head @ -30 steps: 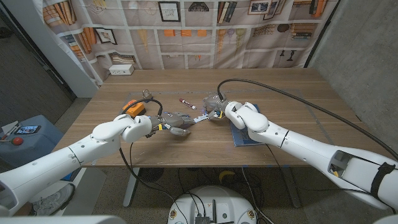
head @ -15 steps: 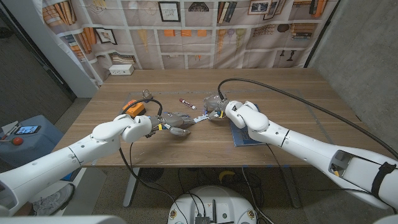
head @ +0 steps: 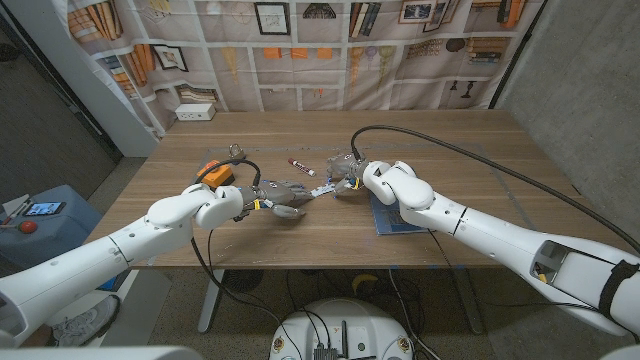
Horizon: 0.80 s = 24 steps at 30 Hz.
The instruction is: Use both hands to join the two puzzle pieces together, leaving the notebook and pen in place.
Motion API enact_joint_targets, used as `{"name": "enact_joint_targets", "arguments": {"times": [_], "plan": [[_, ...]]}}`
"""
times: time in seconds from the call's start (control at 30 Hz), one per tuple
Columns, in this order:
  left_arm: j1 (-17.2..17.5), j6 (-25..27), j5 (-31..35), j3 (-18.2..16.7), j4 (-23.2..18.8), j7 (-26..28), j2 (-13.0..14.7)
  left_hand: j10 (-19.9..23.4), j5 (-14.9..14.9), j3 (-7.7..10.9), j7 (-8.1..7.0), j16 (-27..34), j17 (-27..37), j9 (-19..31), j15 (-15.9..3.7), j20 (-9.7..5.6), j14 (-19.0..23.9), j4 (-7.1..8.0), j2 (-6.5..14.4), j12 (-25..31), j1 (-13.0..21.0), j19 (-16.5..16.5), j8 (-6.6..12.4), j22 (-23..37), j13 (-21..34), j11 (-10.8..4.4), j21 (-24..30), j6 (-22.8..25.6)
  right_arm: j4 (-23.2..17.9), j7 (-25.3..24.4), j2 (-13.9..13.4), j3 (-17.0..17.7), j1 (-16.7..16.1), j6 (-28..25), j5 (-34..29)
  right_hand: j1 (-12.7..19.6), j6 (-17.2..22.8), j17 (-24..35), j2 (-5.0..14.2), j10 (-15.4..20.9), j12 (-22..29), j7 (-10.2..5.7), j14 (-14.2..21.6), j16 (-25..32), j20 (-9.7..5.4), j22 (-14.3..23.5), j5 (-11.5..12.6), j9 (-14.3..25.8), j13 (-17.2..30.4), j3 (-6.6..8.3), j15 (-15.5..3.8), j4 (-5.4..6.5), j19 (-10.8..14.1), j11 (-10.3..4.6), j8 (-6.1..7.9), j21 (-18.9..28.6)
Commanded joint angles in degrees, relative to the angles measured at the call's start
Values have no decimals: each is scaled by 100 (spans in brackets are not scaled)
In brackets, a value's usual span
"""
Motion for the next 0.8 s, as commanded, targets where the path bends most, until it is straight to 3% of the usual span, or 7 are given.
{"name": "enact_joint_targets", "arguments": {"times": [0.03, 0.23, 0.37, 0.63, 0.8], "plan": [[6, 19, 37, -23, -49, -18, 18, 58, 12, 34, 16, -14, 13, 32, -474, -316, 36, -30, 493, 43, 62, -256, 25, 16, 34, 1, 20, 73, -37, 100, -29, 52, 38, 75, 149, -116, -170, 26, 25, -123, -9, 10, -99, -23, 19, 9, 78, -4, 32, -75, 53, 1, -58, 61, -93, -9], [-2, 17, 60, -27, -63, -33, 22, 65, 11, 34, 17, -15, 13, 32, -472, -311, 34, -34, 497, 45, 63, -252, 26, 16, 34, -2, 20, 75, -57, 40, -63, 106, 10, 97, 248, -302, -432, 31, 35, -285, -11, 106, -197, -52, 45, 8, 142, -16, 33, -160, 114, 29, -135, 177, -237, -8], [-18, 11, 69, -23, -51, -44, 10, 69, 10, 32, 16, -15, 12, 32, -478, -313, 34, -39, 499, 45, 65, -253, 26, 16, 34, 3, 18, 78, -67, -2, -96, 157, -6, 126, 345, -385, -522, 33, 40, -314, -3, 136, -225, -59, 69, 8, 163, -23, 33, -194, 134, 50, -170, 189, -290, -12], [-35, 4, 79, -16, -43, -70, -1, 68, 8, 31, 20, -15, 11, 32, -480, -313, 35, -49, 506, 42, 69, -251, 29, 16, 34, -1, 16, 87, -79, -174, -163, 271, -76, 167, 559, -697, -984, 38, 49, -349, 35, 187, -254, -54, 91, 8, 246, -64, 32, -325, 155, 130, -222, 208, -556, 1], [-40, -10, 83, -12, -32, -60, -5, 70, 6, 29, 20, -16, 11, 32, -481, -313, 34, -55, 508, 41, 71, -250, 30, 16, 34, -9, 15, 91, -71, -367, -195, 384, -155, 191, 776, -964, -1135, 40, 43, -328, 61, 134, -261, -47, 86, 9, 307, -97, 28, -446, 160, 216, -223, 190, -686, 15]]}}
